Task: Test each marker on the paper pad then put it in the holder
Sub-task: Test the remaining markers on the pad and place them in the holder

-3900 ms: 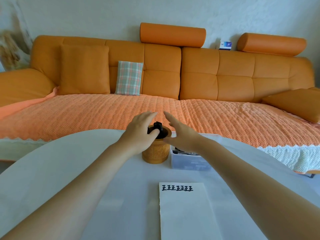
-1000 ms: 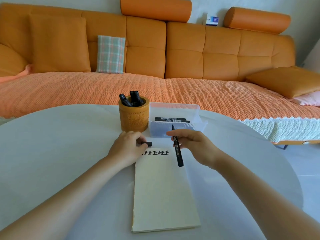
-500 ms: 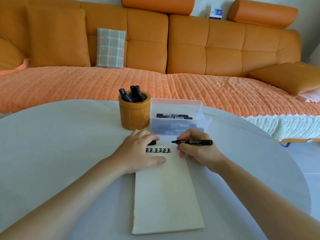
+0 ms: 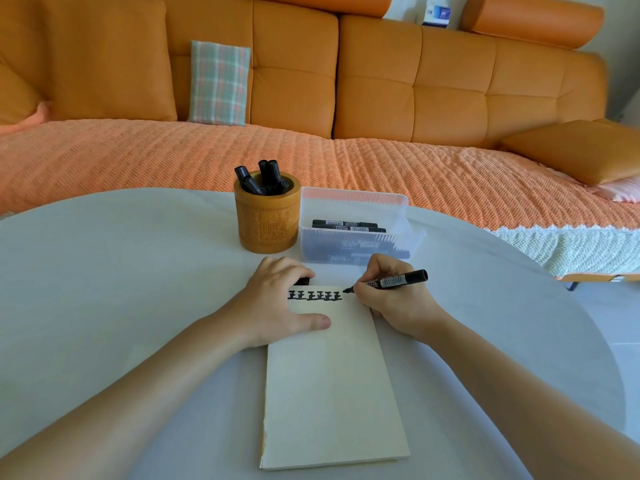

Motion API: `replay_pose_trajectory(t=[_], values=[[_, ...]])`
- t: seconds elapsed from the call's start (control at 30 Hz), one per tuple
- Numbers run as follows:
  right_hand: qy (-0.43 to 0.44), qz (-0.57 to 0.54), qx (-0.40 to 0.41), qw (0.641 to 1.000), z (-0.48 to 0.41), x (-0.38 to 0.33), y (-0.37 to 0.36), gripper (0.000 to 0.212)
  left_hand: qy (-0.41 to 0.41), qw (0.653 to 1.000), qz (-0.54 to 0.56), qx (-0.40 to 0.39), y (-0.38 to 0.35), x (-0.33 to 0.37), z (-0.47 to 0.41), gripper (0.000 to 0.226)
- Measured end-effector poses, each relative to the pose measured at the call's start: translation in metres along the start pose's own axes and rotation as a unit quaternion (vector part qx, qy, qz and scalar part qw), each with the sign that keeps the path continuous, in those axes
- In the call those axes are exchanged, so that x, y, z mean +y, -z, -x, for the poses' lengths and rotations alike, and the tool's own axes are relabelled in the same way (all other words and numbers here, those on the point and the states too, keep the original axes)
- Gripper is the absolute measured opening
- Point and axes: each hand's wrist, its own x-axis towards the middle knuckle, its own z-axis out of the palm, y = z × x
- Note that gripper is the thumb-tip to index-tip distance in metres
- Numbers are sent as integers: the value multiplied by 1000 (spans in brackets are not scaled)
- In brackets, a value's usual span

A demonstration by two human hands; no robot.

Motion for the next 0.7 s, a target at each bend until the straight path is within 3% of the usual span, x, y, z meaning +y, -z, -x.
replay_pose_trajectory(t=[0.4,0.7], values=[[4,36,6,999,1,-2,-1,22,3,1000,-10,6,-1,2,2,81],[17,41,-20,999,3,-2,1,22,15,1000,-12,-8,1,5,3,88]])
